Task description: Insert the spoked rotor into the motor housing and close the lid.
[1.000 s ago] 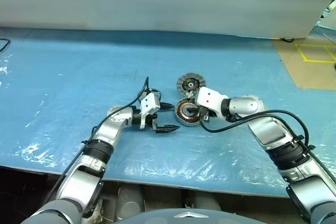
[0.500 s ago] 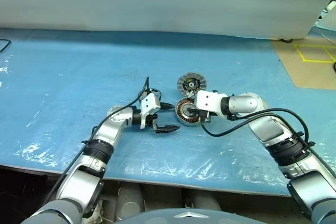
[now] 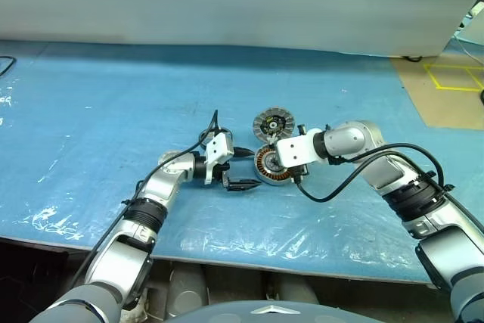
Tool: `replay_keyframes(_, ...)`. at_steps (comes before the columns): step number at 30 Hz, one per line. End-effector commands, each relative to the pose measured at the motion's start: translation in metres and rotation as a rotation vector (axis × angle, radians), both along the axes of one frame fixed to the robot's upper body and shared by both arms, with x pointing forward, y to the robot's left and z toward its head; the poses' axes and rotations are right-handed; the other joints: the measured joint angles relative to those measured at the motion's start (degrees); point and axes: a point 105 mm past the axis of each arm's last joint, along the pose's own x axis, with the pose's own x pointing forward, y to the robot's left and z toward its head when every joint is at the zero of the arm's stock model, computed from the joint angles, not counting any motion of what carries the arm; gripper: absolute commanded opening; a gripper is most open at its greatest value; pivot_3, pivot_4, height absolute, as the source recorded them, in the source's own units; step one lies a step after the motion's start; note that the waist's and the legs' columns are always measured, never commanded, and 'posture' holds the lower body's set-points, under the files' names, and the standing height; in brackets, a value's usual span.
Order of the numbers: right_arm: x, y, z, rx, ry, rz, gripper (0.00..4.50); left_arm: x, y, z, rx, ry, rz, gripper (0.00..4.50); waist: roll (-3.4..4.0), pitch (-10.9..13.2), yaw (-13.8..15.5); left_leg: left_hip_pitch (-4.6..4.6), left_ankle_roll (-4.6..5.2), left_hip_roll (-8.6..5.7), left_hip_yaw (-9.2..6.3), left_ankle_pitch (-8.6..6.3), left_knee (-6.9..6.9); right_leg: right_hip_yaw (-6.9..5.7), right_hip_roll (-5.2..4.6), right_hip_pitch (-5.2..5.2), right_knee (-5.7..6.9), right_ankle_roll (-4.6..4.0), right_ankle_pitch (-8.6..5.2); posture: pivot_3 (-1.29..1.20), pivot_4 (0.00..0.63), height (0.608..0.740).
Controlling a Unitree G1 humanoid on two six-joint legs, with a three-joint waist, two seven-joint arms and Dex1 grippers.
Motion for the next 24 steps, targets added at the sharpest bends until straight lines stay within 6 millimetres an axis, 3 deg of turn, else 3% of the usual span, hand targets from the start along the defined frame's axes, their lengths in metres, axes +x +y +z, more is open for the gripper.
replay_keyframes(1, -0.002, -0.001, -0.019, -0.093, 0.038, 0.037, 1.53, 0.000, -0.003, 0.008, -0.007, -0.040, -0.024, 4.50, 0.00, 0.00, -0.19, 0.00, 0.00, 0.00, 0.00, 0.00, 0.01, 0.00, 0.00, 0.00, 0.01, 0.00, 0.00, 0.00, 0.150, 0.740)
replay_keyframes(11, -0.007, -0.008, -0.021, -0.277, 0.050, 0.193, 1.53, -0.001, -0.005, 0.010, -0.007, -0.043, -0.035, 4.50, 0.00, 0.00, -0.28, 0.00, 0.18, 0.03, 0.01, -0.11, 0.12, 0.00, 0.00, 0.01, 0.06, -0.05, 0.03, 0.00, 0.150, 0.740)
replay_keyframes(17, 0.006, 0.004, -0.004, -0.251, 0.003, 0.204, 1.53, -0.001, -0.006, 0.010, -0.008, -0.046, -0.039, 4.50, -0.01, 0.00, -0.29, -0.11, 0.20, 0.05, 0.01, -0.11, 0.11, -0.04, 0.01, -0.05, 0.04, -0.05, 0.03, 0.00, 0.150, 0.740)
replay_keyframes(23, 0.004, 0.013, -0.013, -0.223, 0.010, 0.210, 1.53, 0.001, -0.005, 0.011, -0.005, -0.050, -0.032, 4.50, -0.01, 0.00, -0.45, -0.04, 0.20, 0.13, 0.02, -0.11, 0.22, -0.05, 0.04, -0.04, 0.09, -0.13, 0.08, 0.00, 0.150, 0.740)
replay_keyframes(24, 0.002, 0.015, -0.015, -0.218, 0.017, 0.211, 1.34, 0.000, -0.005, 0.011, -0.005, -0.051, -0.032, 4.50, -0.02, 0.00, -0.46, -0.04, 0.20, 0.16, 0.02, -0.11, 0.25, -0.04, 0.05, -0.03, 0.10, -0.15, 0.09, 0.00, 0.150, 0.740)
